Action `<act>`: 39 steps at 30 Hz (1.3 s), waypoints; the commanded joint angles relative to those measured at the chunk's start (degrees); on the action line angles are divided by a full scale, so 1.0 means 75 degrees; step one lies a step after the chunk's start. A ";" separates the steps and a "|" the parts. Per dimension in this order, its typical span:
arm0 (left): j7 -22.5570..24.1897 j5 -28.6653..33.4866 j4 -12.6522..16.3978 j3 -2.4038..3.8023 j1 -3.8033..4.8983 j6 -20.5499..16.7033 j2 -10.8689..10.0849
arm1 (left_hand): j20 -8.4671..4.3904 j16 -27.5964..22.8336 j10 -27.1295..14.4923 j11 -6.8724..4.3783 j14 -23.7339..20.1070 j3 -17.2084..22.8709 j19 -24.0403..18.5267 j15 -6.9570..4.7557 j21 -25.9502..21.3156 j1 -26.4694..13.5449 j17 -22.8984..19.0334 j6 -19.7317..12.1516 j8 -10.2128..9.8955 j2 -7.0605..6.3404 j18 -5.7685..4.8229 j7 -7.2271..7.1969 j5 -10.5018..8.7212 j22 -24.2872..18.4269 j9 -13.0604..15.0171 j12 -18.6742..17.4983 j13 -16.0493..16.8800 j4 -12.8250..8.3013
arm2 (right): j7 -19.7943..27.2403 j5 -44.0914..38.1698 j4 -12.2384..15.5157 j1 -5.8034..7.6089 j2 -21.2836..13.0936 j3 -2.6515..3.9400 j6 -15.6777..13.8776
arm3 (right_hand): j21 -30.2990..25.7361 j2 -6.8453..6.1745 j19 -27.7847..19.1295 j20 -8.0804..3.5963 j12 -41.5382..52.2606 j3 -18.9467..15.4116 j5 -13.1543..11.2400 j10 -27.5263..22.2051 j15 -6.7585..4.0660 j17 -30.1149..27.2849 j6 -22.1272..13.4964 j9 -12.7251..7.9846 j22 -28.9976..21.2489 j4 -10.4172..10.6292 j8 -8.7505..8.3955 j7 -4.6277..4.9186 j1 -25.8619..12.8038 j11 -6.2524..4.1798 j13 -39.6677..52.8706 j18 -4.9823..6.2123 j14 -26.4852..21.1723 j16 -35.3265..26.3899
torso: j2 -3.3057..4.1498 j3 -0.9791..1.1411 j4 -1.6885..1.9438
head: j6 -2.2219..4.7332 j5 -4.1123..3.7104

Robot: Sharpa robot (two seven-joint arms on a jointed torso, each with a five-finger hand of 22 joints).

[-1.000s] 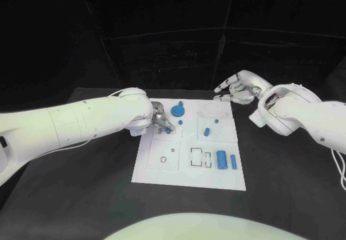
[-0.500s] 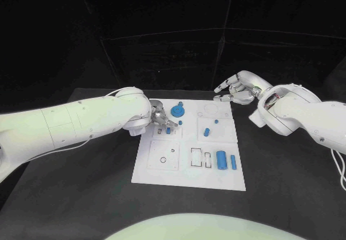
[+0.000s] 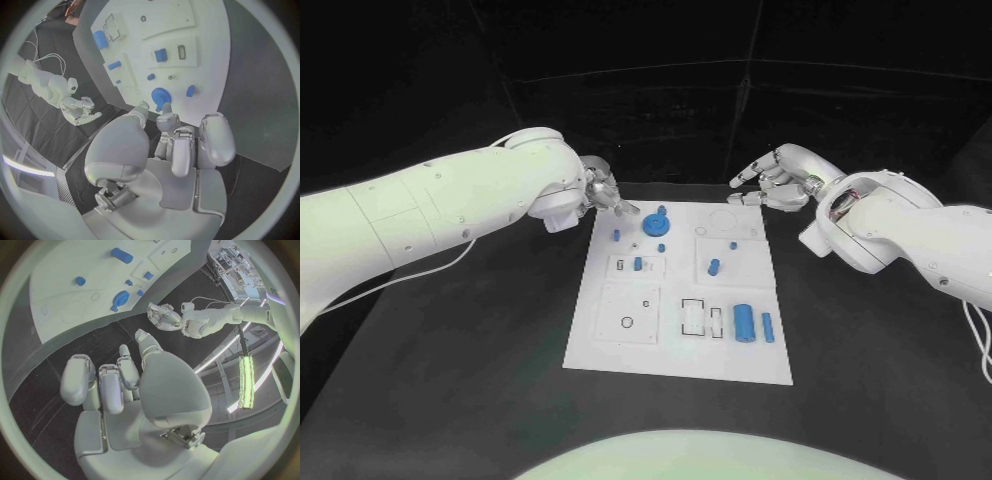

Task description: Assemble the parts on the task board

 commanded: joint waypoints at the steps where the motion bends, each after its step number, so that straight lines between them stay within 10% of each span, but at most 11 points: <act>1: 0.0163 -0.0079 -0.0321 0.0005 0.0068 0.0748 0.0127 | 0.0103 0.0024 0.0003 0.0080 0.0795 -0.0106 0.0008 0.0079 -0.0043 0.0110 0.2012 -0.0174 -0.0221 0.0017 0.0106 0.0051 0.0023 -0.0009 -0.0199 -0.0001 -0.0017 0.0019 | 0.0026 -0.0018 -0.0007 0.0016 0.0021 0.0005 -0.0003 | -0.0032 -0.0001 -0.0041 -0.0003 -0.0052 -0.0028 0.0024 -0.0039 -0.0057 0.0299 -0.0035 -0.0006 -0.0007 0.0022 -0.0045 -0.0001 -0.0105 0.0012 -0.0007 0.0081 0.0443 -0.0036 | 0.0014 0.0002 -0.0021 | 0.0027 0.0027; 16: 0.0296 -0.0645 -0.1850 -0.0167 0.0105 0.1632 0.0946 | 0.0135 0.0024 0.0054 0.0048 0.0795 -0.0887 0.0061 0.0070 0.0031 -0.0090 0.2012 0.0410 -0.0107 0.0196 0.0099 -0.0008 -0.0003 0.0123 -0.0518 0.0134 -0.0014 0.0537 | 0.0028 -0.0018 -0.0061 0.0016 0.0112 0.0005 0.0006 | -0.0032 -0.0001 -0.0041 -0.0003 -0.0052 -0.0028 0.0024 -0.0039 -0.0057 0.0299 -0.0035 -0.0006 -0.0007 0.0022 -0.0045 -0.0001 -0.0105 0.0012 -0.0007 0.0081 0.0443 -0.0036 | 0.0022 0.0000 -0.0025 | -0.0007 0.0032; 39: 0.0488 -0.0722 -0.2629 -0.0594 0.0057 0.2122 0.1457 | 0.0095 0.0024 0.0098 -0.0010 0.0795 -0.1074 0.0103 0.0023 0.0122 -0.0017 0.2012 0.0529 0.0056 0.0291 0.0073 -0.0073 -0.0007 0.0257 -0.0459 0.0186 0.0022 0.0521 | 0.0046 -0.0018 -0.0097 0.0016 0.0200 0.0005 0.0010 | -0.0043 0.0008 -0.0046 -0.0002 -0.0061 -0.0040 0.0029 -0.0045 -0.0058 0.0283 -0.0038 -0.0004 -0.0022 0.0047 -0.0046 -0.0003 -0.0121 0.0011 -0.0019 0.0084 0.0439 -0.0048 | 0.0007 -0.0003 -0.0014 | -0.0038 0.0080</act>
